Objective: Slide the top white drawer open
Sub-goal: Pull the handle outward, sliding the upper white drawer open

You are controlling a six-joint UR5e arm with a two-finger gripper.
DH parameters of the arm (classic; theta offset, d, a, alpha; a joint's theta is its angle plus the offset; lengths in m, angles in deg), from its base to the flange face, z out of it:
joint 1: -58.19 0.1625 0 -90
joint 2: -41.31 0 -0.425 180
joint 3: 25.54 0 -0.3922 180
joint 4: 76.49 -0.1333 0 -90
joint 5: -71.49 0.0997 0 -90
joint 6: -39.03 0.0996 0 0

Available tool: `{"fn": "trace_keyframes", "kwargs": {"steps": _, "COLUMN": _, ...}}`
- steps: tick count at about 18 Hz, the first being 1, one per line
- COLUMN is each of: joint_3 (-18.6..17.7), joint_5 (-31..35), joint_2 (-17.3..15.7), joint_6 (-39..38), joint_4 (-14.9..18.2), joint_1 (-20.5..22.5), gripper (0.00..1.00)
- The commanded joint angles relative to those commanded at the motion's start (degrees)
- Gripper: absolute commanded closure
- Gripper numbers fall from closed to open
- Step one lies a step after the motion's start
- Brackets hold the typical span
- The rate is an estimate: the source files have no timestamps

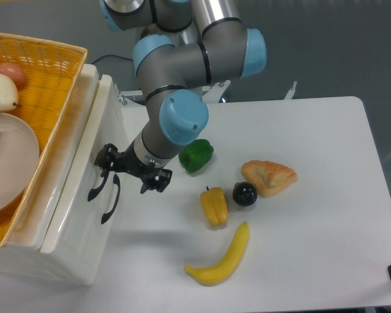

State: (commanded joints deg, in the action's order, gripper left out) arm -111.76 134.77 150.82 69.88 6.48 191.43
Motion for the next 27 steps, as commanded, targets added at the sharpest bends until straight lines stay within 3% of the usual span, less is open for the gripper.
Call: {"fn": "trace_keyframes", "kwargs": {"steps": 27, "joint_3": 1.6, "joint_5": 2.6, "joint_2": 1.3, "joint_6": 2.5, "joint_4": -0.5, "joint_1": 2.5, "gripper": 0.00}}
